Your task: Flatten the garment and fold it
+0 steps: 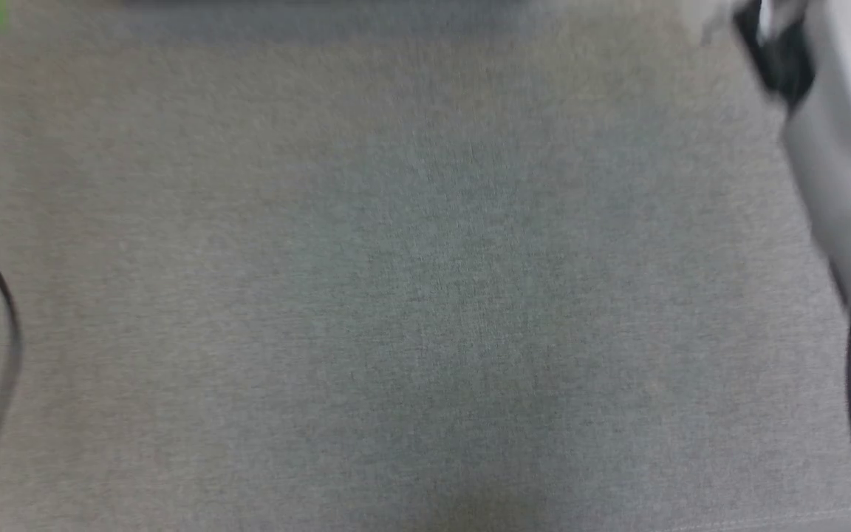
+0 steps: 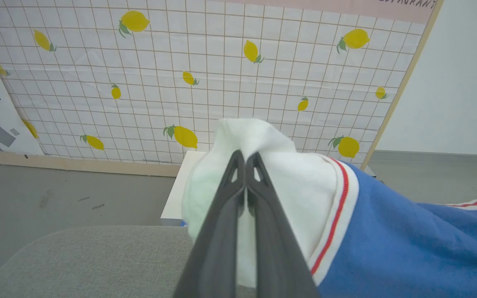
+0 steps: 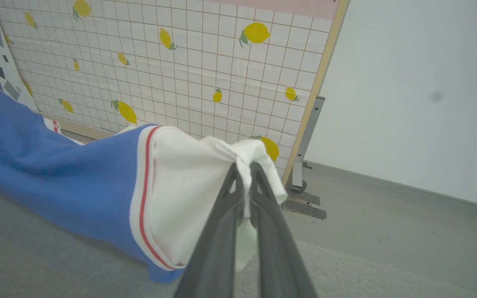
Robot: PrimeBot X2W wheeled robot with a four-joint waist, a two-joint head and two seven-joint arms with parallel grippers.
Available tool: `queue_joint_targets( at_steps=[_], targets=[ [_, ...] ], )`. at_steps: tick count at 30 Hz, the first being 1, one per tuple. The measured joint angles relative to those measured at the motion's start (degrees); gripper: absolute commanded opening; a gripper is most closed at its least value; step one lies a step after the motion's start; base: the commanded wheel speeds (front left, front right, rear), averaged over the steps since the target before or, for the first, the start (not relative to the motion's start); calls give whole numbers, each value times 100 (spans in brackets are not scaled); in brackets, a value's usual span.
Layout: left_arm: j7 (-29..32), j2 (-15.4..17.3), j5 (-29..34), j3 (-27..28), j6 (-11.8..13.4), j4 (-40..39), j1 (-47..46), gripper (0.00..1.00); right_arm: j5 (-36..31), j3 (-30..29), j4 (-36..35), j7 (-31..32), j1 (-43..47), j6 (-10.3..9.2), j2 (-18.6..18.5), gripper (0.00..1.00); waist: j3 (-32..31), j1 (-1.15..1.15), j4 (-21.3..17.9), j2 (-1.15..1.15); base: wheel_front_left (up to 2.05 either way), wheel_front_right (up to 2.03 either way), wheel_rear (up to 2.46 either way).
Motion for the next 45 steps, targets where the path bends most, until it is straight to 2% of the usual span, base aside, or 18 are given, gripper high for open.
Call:
queue_joint_targets(
  at_steps=[7, 13, 16, 19, 25, 28, 34, 39, 45],
  targets=[
    [-19, -76, 53, 662, 470, -1713, 2440, 0, 492, 151, -1389, -82, 2000, -1, -437, 0, -702, -1, 122, 0, 0, 0, 0],
    [-18, -80, 30, 988, 840, -2852, 4300, 0, 515, -403, -2952, 186, 3915, -1, -583, 0, -1261, -1, 179, 0, 0, 0, 0],
    [44, -87, 24, 999, 1072, -3420, 4994, 0, 352, -786, -3763, 463, 4857, -1, -470, 0, -1509, -1, 200, 0, 0, 0, 0],
    [226, -68, -20, 1023, 1319, -3987, 5678, 0, 165, -1126, -4598, 833, 5793, -1, -203, 0, -1745, -1, 214, 0, 0, 0, 0],
    [510, -23, -104, 1158, 1848, -4858, 6858, 0, -109, -1634, -5690, 1432, 7403, -1, 403, 0, -2098, -1, 229, 0, 0, 0, 0],
    [670, -32, -153, 1189, 2081, -5123, 7485, 0, -136, -1912, -5929, 1612, 8095, -1, 575, 0, -2231, -2, 239, 0, 0, 0, 0],
    [795, -197, -408, 1183, 2297, -5220, 8473, 0, -110, -2179, -5842, 1766, 9008, -1, 731, 0, -2392, -1, 223, 0, 0, 0, 0],
    [842, -366, -524, 1069, 2275, -4941, 8885, 0, 43, -2150, -5305, 1801, 9436, -1, 754, 0, -2477, -1, 232, 0, 0, 0, 0],
    [837, -469, -651, 979, 2157, -4626, 8939, 0, 249, -1936, -4579, 1870, 9550, -1, 760, 0, -2519, -1, 281, 0, 0, 0, 0]
  ],
)
